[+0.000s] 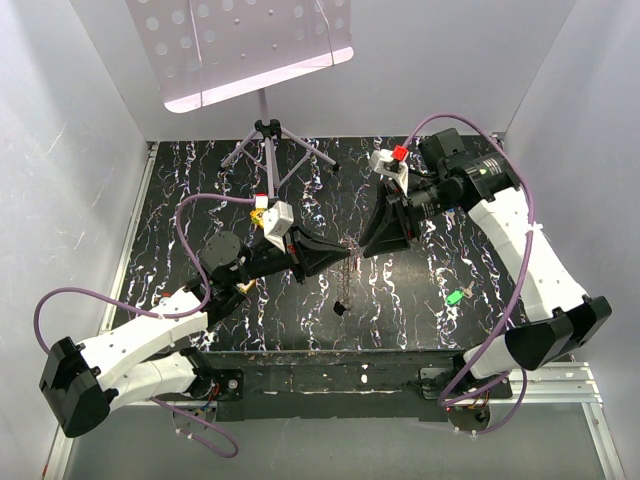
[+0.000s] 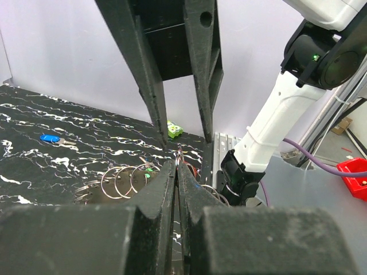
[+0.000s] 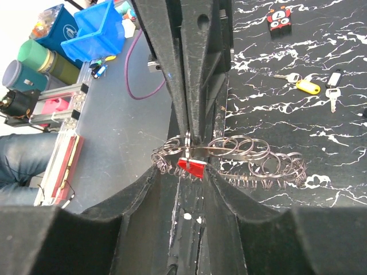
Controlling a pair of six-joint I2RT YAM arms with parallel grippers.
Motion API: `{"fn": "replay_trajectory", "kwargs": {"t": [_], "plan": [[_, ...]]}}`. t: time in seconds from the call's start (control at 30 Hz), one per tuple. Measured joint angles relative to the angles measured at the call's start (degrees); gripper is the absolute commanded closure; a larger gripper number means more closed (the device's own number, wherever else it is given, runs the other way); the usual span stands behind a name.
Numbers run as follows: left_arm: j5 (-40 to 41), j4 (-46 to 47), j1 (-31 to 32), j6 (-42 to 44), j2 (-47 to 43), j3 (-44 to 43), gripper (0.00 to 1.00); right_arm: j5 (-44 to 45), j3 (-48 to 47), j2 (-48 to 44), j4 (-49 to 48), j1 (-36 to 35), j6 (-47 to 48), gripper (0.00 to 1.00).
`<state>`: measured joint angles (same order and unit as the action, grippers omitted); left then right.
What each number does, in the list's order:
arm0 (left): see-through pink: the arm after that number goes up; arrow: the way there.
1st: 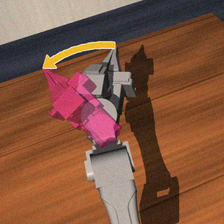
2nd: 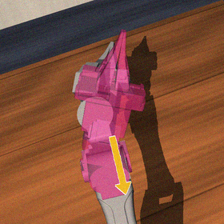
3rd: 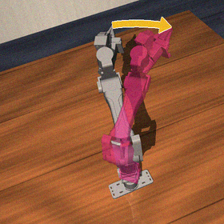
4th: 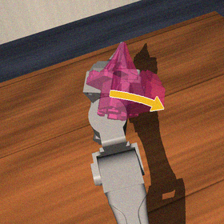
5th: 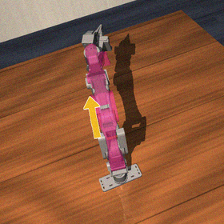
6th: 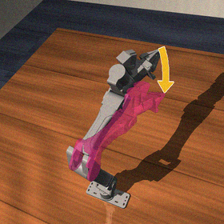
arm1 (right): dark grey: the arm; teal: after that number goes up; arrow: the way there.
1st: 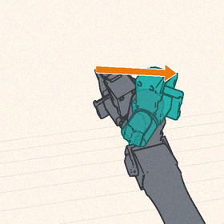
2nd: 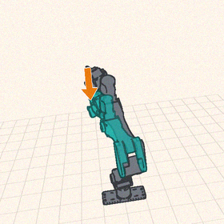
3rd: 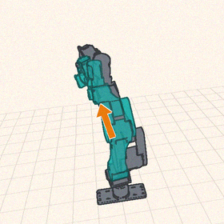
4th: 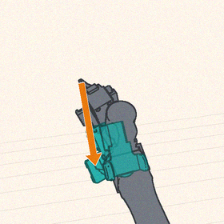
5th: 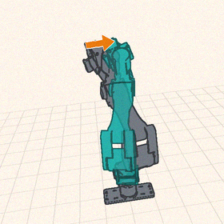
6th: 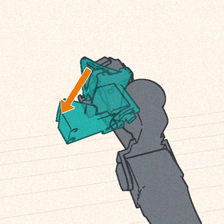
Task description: Put the keys on the keyring
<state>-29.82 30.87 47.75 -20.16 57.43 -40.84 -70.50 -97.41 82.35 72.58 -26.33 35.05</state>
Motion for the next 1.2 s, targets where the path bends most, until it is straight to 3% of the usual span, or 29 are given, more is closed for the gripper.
{"fn": "replay_trajectory", "kwargs": {"t": [0.23, 0.47, 0.77, 1.2], "plan": [[-0.28, 0.02, 0.00, -0.02, 0.00, 0.00, 1.00, 0.02, -0.11, 2.49, 0.63, -0.09, 0.09, 0.57], [-0.37, 0.04, 0.00, -0.02, 0.02, 0.00, 1.00, -0.02, -0.11, 2.62, 0.79, -1.29, 0.13, 0.69], [-0.35, 0.02, 0.00, 0.00, 0.00, 0.00, 1.00, -0.04, -0.11, 2.62, 0.76, -1.92, 0.26, 0.99], [0.68, 0.90, 0.00, 0.09, -0.66, 1.16, 1.00, -0.20, 0.98, 2.25, -0.35, -1.95, -0.37, 0.99]]}}
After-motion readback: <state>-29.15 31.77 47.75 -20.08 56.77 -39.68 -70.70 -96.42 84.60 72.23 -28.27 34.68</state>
